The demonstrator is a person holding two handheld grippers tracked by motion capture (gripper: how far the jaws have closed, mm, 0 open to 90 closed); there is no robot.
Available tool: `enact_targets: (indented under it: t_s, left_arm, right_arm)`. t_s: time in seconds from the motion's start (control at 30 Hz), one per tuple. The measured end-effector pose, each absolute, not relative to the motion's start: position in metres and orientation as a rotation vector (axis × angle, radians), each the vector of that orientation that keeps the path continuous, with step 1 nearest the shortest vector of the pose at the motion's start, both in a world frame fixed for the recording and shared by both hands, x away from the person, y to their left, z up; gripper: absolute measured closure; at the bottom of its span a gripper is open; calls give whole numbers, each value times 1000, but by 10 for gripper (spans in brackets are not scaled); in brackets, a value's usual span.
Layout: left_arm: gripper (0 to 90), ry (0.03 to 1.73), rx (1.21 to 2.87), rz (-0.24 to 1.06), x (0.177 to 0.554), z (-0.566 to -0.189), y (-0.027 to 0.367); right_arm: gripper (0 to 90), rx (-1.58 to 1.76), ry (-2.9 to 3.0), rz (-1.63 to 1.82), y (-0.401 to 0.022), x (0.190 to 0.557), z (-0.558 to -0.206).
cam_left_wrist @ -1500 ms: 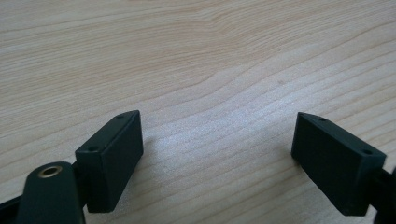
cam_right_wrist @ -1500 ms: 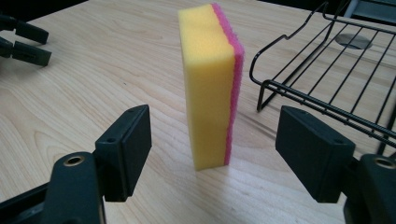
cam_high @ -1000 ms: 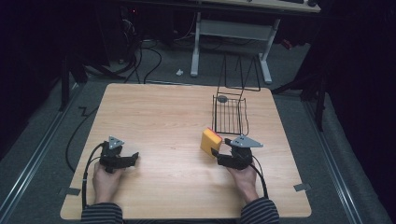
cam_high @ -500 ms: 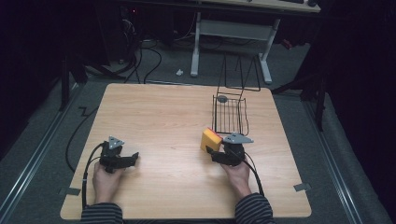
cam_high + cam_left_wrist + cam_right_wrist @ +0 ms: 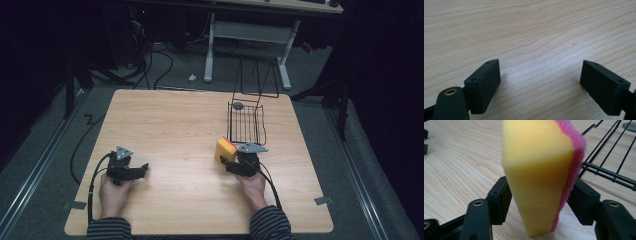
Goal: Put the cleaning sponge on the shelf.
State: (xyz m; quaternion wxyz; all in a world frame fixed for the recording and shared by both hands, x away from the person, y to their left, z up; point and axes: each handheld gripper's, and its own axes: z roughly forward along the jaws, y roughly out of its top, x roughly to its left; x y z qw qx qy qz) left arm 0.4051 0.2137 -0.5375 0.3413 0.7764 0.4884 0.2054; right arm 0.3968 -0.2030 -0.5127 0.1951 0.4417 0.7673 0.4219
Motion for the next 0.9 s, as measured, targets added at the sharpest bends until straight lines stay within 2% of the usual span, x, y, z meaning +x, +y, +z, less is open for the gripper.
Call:
enact_targets:
  t_s: [0.73,0.9]
  left_arm:
    - [172,1270,2019,534,405,-538,214]
    - [172,1270,2020,534,405,-538,214]
  right_arm:
    - [599,1174,2179,1142,-198,394,-513]
    - [605,1166,2183,1144,-198,393,-513]
